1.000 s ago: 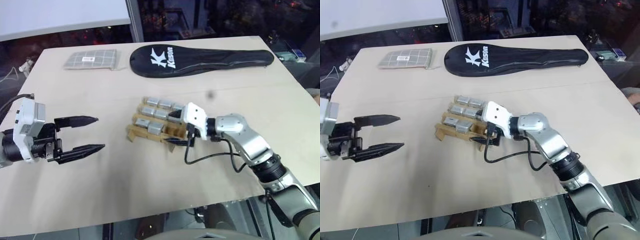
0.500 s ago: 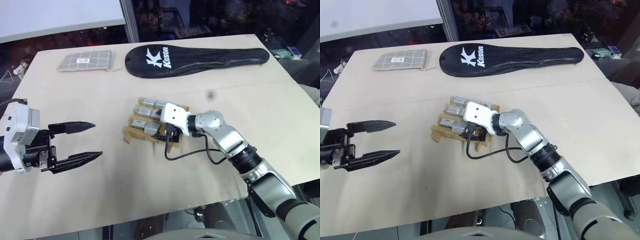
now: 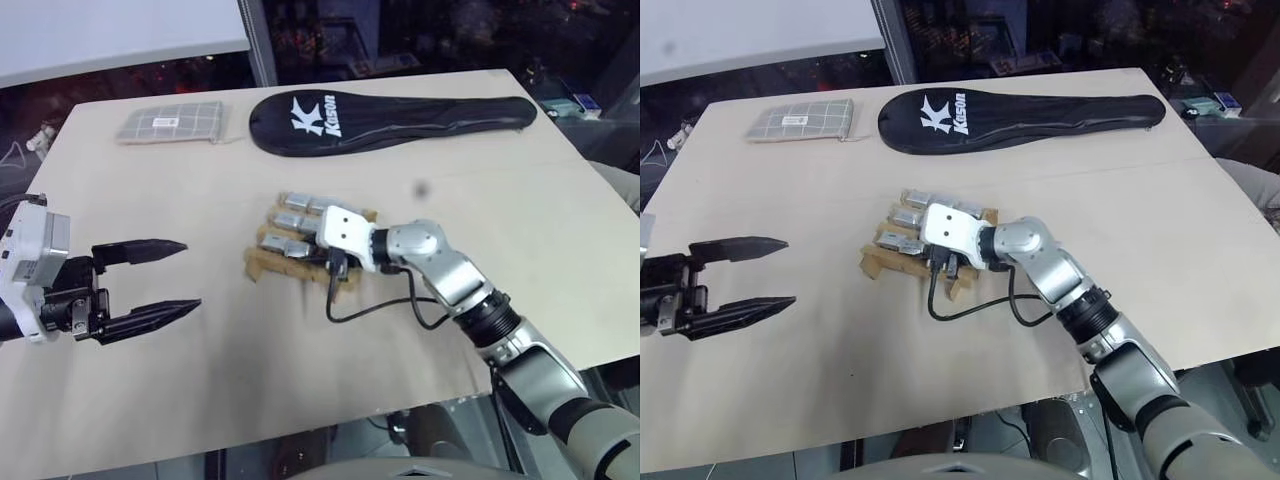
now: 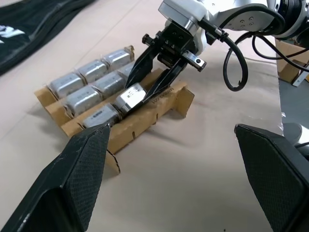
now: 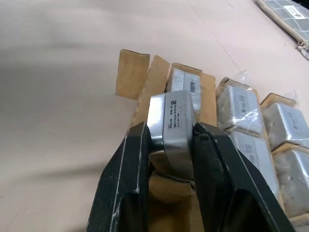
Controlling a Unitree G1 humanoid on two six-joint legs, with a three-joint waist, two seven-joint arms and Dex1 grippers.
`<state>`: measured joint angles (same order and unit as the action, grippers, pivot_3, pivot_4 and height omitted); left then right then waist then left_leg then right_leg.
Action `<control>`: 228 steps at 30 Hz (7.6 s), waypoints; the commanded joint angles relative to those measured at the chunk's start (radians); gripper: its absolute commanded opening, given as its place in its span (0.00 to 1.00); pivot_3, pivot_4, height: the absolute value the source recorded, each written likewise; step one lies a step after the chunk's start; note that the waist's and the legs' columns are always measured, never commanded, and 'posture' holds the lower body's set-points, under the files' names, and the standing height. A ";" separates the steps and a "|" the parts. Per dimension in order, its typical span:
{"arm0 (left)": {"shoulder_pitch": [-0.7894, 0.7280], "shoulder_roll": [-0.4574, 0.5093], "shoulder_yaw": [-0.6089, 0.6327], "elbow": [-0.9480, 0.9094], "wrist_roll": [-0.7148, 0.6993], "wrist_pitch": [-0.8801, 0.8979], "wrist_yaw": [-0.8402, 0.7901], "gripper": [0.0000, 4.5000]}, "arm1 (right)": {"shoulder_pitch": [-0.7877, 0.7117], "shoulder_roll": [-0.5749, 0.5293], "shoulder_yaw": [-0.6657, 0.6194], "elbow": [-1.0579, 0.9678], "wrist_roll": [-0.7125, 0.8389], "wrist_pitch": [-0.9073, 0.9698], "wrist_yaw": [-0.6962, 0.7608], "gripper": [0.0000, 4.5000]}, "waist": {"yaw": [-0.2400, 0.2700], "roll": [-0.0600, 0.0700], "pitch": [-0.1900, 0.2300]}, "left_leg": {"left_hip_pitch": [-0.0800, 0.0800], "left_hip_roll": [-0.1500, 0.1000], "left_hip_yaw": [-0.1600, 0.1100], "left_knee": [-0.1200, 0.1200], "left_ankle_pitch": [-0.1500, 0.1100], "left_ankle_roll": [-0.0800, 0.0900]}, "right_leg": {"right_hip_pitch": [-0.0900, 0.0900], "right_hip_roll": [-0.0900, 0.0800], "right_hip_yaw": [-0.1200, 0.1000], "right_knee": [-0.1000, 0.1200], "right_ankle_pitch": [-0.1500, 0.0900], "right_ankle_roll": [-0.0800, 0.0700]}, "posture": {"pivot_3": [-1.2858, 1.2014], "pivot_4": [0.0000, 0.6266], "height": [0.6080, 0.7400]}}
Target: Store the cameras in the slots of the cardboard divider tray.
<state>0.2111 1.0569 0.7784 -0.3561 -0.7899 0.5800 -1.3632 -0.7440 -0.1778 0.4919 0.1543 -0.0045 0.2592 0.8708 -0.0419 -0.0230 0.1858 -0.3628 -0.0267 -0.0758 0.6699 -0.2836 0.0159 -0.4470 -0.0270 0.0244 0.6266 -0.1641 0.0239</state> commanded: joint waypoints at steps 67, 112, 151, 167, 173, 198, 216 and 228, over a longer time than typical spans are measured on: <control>-0.115 0.037 -0.073 0.099 0.038 -0.036 -0.060 0.95 | -0.127 -0.034 -0.220 -0.230 0.326 0.558 -0.013 0.97 | -0.001 0.002 0.001 | -0.003 0.000 -0.004 -0.003 0.000 0.000 | -0.002 -0.001 -0.001 -0.002 0.000 0.000 | 0.52 0.24 1.00; -0.530 0.094 -0.457 0.440 0.171 -0.176 -0.251 0.95 | 0.716 0.130 -0.351 -0.704 0.067 0.433 -0.849 0.97 | -0.002 0.000 0.000 | -0.002 0.000 0.001 -0.003 0.000 0.000 | -0.002 0.000 0.001 -0.002 -0.003 0.005 | 0.52 0.24 1.00; -0.557 0.026 -0.385 0.354 0.142 -0.200 -0.128 0.95 | -0.030 -0.157 -0.101 -0.104 0.219 0.130 0.153 0.17 | -0.002 0.000 0.001 | -0.004 0.001 0.001 -0.001 0.000 0.000 | -0.004 0.002 0.000 -0.001 0.000 -0.001 | 0.52 0.24 1.00; -0.447 0.021 -0.329 0.299 0.129 -0.211 -0.116 0.95 | -0.026 -0.089 -0.093 -0.089 0.188 0.223 0.104 0.17 | -0.001 0.000 0.001 | -0.004 0.001 0.000 -0.001 0.000 0.000 | -0.003 0.000 0.000 -0.001 0.000 0.000 | 0.52 0.24 1.00; -0.460 0.029 -0.339 0.323 0.135 -0.218 -0.134 0.95 | -0.013 -0.099 -0.094 -0.102 0.167 0.258 0.087 0.17 | 0.000 0.000 0.001 | -0.004 0.001 0.000 -0.001 0.000 0.000 | -0.003 0.000 -0.001 -0.001 0.000 0.000 | 0.52 0.24 1.00; -0.502 0.033 -0.388 0.390 0.160 -0.241 -0.179 0.95 | 0.037 -0.108 -0.061 -0.218 0.156 0.286 0.060 0.99 | 0.000 0.000 0.001 | -0.004 0.001 0.000 -0.001 0.000 0.000 | -0.003 0.000 -0.001 -0.001 0.000 0.000 | 0.52 0.24 1.00; -0.513 0.040 -0.390 0.404 0.164 -0.237 -0.187 0.95 | 0.039 -0.119 -0.063 -0.240 0.153 0.285 0.059 0.02 | -0.001 0.000 0.001 | -0.002 0.001 0.001 0.000 0.000 0.000 | -0.001 0.000 -0.001 -0.001 0.000 0.000 | 0.52 0.24 1.00; -0.523 0.041 -0.394 0.403 0.166 -0.227 -0.191 0.95 | 0.050 -0.136 -0.022 -0.278 0.122 0.283 0.056 0.50 | 0.000 0.000 0.001 | -0.003 0.001 0.001 -0.001 0.000 0.000 | -0.002 0.000 -0.002 -0.001 0.000 0.000 | 0.52 0.24 1.00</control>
<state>-0.3005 1.0706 0.3713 0.0529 -0.6184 0.3571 -1.5470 -0.6966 -0.3128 0.4638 -0.0781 0.1241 0.5461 0.9314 -0.0422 -0.0230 0.1864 -0.3657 -0.0262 -0.0752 0.6693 -0.2836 0.0159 -0.4486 -0.0265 0.0225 0.6258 -0.1643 0.0235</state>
